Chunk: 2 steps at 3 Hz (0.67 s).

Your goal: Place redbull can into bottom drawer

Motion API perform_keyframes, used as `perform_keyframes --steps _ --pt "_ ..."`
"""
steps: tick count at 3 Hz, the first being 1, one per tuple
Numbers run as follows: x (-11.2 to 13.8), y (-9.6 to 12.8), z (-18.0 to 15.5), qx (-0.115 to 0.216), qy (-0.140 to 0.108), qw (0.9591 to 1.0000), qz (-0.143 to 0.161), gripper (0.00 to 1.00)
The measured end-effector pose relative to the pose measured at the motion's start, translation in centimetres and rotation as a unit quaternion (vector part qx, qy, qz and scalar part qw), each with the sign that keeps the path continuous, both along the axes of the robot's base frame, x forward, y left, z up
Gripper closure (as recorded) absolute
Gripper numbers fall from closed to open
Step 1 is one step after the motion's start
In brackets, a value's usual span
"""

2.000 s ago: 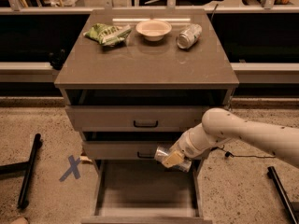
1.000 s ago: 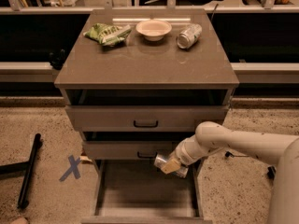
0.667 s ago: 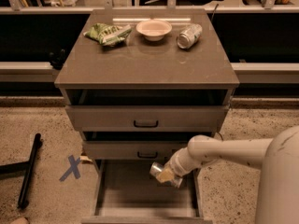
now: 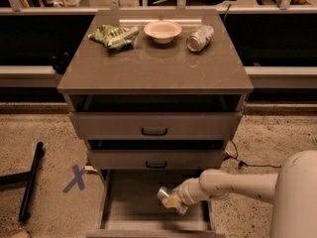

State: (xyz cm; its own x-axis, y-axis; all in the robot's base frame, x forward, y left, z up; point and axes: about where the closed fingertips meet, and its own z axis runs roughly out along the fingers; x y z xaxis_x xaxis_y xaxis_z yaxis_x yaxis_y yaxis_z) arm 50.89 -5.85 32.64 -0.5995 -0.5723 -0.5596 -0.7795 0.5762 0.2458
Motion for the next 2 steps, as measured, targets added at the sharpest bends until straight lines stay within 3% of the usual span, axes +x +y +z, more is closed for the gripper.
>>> perform_keyframes --steps 1,2 --pt "1.2 1.4 -6.9 0.051 0.004 0.9984 -0.026 0.98" --pt "2.2 2.8 -10.7 0.067 0.013 0.9971 -0.034 0.75"
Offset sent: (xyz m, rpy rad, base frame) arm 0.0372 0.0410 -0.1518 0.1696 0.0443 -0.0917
